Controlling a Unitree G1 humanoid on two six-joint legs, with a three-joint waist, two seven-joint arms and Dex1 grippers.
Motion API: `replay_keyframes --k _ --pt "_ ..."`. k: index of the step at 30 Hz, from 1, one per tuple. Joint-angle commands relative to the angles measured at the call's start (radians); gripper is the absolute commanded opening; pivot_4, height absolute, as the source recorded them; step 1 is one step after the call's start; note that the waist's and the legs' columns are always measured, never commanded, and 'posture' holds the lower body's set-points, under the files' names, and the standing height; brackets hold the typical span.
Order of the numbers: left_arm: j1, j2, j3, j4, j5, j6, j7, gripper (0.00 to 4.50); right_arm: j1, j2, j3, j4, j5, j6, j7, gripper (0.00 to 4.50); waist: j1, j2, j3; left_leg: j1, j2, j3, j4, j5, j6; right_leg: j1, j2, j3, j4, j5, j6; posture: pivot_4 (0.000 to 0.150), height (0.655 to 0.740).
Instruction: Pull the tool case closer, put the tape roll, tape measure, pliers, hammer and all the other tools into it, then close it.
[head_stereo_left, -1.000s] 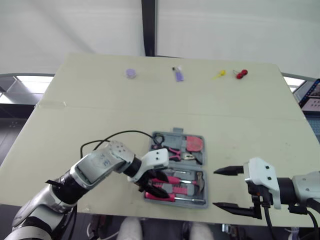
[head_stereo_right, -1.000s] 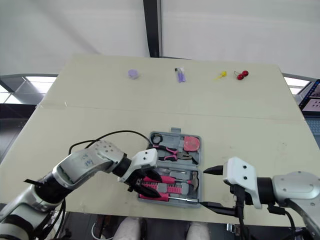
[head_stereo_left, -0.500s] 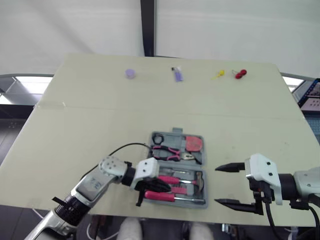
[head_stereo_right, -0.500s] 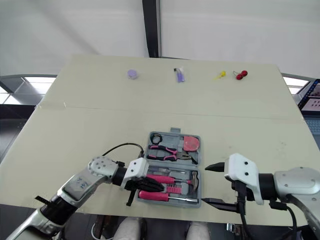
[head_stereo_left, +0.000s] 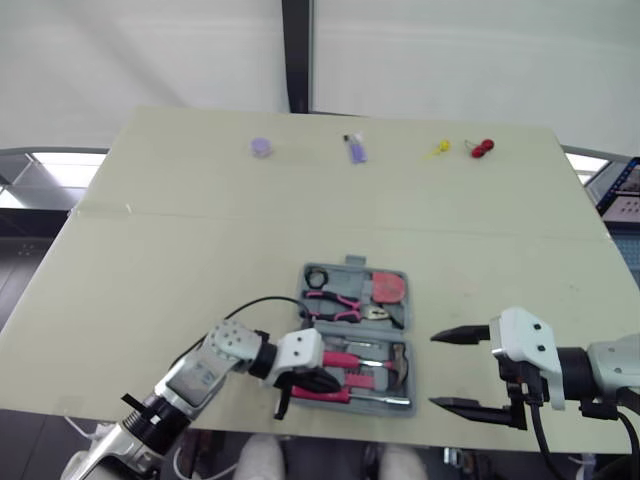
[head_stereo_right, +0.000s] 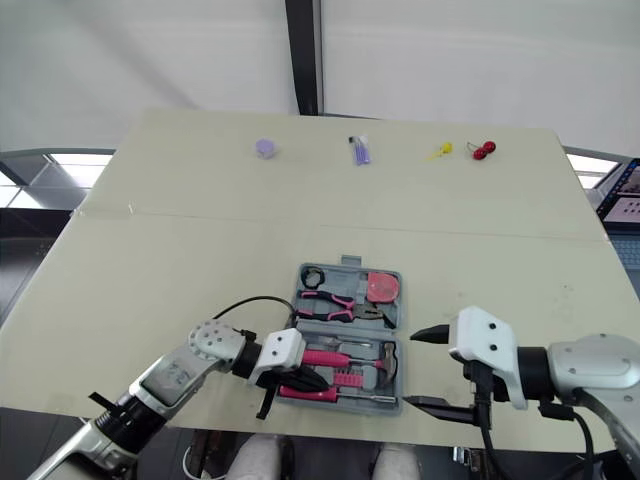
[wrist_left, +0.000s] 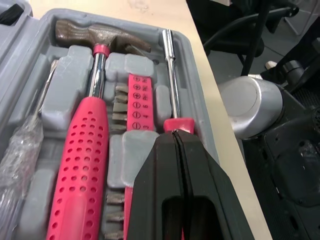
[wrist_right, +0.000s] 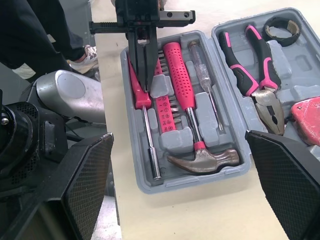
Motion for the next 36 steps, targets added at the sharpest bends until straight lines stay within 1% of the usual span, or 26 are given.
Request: replay_keyframes --k 1,16,25,28,33,36 --pt "0.008 0.002 -0.010 -0.026 0.013 -0.011 -0.019 0.03 0.005 -0.004 -0.028 -0.011 0.015 0.002 0.007 4.50 0.000 0.000 0.000 0.000 0.000 0.000 0.000 0.000 0.000 0.000 0.000 0.000 0.000 0.000 0.000 0.150 0.7400" --pt "-0.008 0.032 -0.104 0.051 0.184 -0.049 -0.032 0.03 0.012 -0.004 -0.033 -0.009 0.008 -0.002 0.008 4.50 0.001 0.000 -0.004 0.001 0.000 0.000 0.000 0.000 0.000 0.001 0.000 0.000 0.000 0.000 0.000 0.150 0.7400" --pt "-0.007 0.038 -0.148 0.064 0.223 -0.052 -0.043 0.03 0.029 -0.005 -0.047 -0.011 0.007 -0.004 0.010 4.50 0.000 0.000 -0.010 0.005 0.000 0.000 -0.002 0.000 0.000 0.005 0.000 0.000 -0.001 0.000 0.000 0.150 0.7400" --pt "-0.007 0.018 -0.124 0.059 0.191 -0.055 -0.038 0.03 0.033 -0.005 -0.059 -0.009 0.011 -0.001 0.011 4.50 0.000 0.001 -0.010 0.006 0.000 0.000 -0.002 0.000 0.001 0.006 0.000 0.000 -0.001 0.000 0.000 0.150 0.7400" --pt "-0.024 0.002 -0.028 0.023 0.096 -0.001 -0.039 0.03 0.036 0.007 -0.076 0.012 0.023 0.003 0.012 4.50 0.000 0.001 -0.010 0.006 0.000 0.000 -0.002 -0.001 0.001 0.007 0.000 0.000 -0.002 0.000 0.000 0.150 0.7400" --pt "-0.027 0.008 0.060 -0.049 -0.007 0.089 -0.046 0.79 0.030 0.030 -0.077 0.062 0.040 0.005 0.006 4.50 -0.001 0.000 -0.010 0.006 0.000 0.000 -0.002 -0.001 0.001 0.006 0.000 -0.001 -0.002 0.000 0.000 0.150 0.7400"
